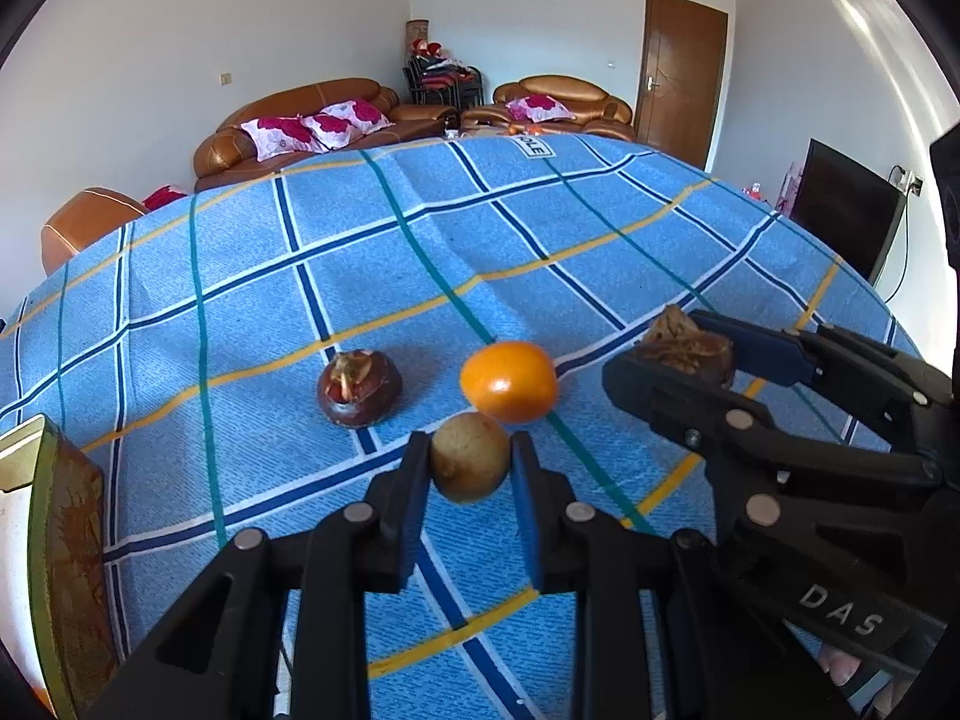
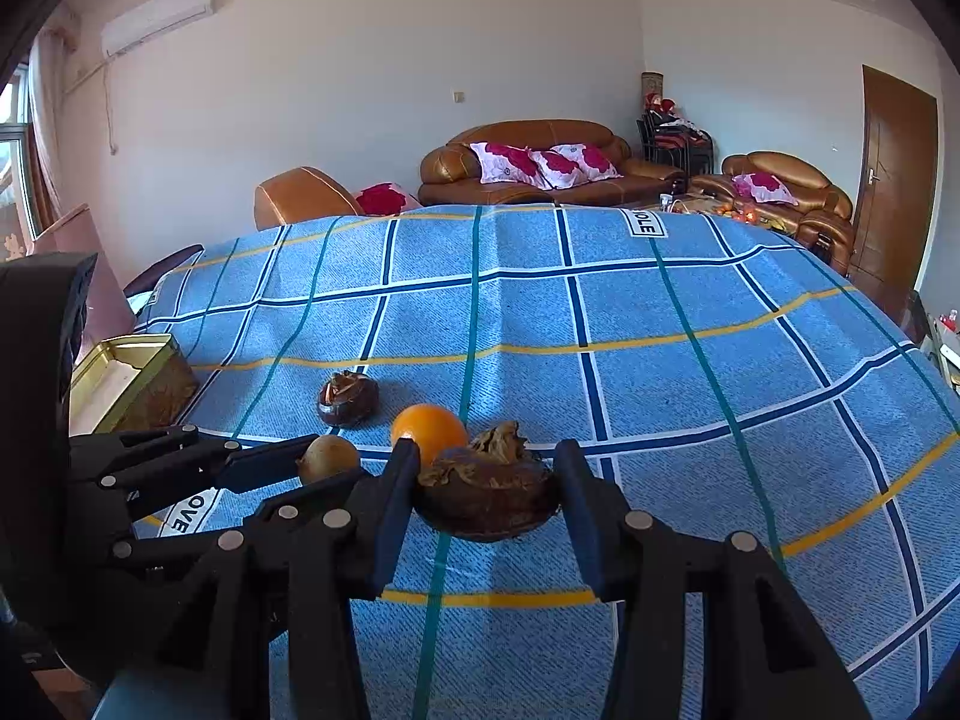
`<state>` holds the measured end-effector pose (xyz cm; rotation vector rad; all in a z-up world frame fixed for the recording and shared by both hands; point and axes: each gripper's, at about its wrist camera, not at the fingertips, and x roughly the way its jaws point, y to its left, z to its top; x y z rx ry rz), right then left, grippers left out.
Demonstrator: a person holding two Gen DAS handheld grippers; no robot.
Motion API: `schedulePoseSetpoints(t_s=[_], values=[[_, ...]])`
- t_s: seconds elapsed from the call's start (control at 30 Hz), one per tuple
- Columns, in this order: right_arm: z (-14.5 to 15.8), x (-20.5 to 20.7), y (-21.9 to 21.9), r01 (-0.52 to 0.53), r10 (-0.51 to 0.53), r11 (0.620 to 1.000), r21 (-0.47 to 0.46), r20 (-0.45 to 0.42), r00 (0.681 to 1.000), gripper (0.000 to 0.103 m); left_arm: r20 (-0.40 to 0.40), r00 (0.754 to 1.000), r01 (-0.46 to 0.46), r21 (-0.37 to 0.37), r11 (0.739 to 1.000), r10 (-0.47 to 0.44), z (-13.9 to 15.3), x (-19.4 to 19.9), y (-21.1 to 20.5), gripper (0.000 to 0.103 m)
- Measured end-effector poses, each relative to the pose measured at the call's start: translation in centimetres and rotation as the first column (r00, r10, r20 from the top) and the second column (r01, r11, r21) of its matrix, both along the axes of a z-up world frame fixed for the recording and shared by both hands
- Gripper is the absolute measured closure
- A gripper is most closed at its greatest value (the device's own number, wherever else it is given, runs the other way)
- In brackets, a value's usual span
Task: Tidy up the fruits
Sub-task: 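Grasp a tan fruit with the left tool while the right tool grasps a brown fruit, then lift the tan fruit and brown fruit and carry both toward the gold tin tray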
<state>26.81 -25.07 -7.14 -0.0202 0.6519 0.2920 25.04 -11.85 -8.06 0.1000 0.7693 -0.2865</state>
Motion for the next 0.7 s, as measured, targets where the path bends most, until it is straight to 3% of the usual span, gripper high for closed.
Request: schedulePoseSetpoints(t_s=[0.33,0.7], values=[[0.7,-0.9,-0.3,-0.012,0.010,0.999,0.031,0.054,0.999,0.054,0.066,0.997,-0.025,-0.035,0.999,0.028,1.0,-1.0,1.1,0.075],[1.1,-1.6,0.3,-0.027,0.026,1.000,0.003,0.100,0.995,0.054,0.107,0.994,-0.029,-0.077,0.997,0.037,1.4,-1.8,1.8,0.075]])
